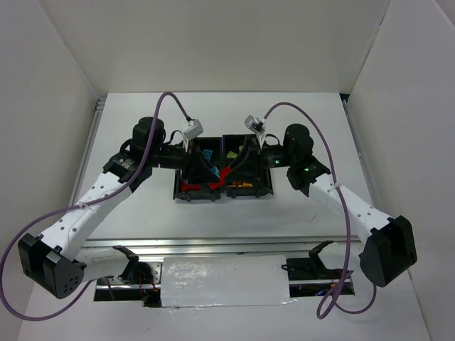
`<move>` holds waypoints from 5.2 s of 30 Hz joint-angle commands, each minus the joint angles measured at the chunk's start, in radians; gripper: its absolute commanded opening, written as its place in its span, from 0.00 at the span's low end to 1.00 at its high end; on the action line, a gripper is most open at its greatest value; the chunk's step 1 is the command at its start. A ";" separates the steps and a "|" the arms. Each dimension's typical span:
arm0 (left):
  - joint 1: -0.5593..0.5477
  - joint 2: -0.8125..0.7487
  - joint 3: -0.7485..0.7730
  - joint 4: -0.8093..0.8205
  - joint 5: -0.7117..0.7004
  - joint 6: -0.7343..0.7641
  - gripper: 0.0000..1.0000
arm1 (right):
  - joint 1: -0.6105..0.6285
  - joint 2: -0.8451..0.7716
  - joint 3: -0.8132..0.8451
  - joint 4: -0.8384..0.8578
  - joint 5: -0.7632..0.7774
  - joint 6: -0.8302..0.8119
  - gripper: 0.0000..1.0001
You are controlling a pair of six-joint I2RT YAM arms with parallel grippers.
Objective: Sort the legos into containers by color
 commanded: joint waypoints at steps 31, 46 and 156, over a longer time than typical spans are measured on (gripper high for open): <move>0.141 0.520 0.356 -0.087 -1.036 -0.350 0.00 | -0.013 -0.207 -0.003 -0.291 0.853 0.020 0.00; 0.088 0.645 0.357 -0.124 -1.065 -0.353 0.37 | -0.013 -0.146 0.010 -0.308 0.821 0.024 0.00; 0.307 -0.090 0.075 -0.308 -1.402 -0.333 0.99 | 0.303 0.070 0.425 -0.854 1.607 0.047 1.00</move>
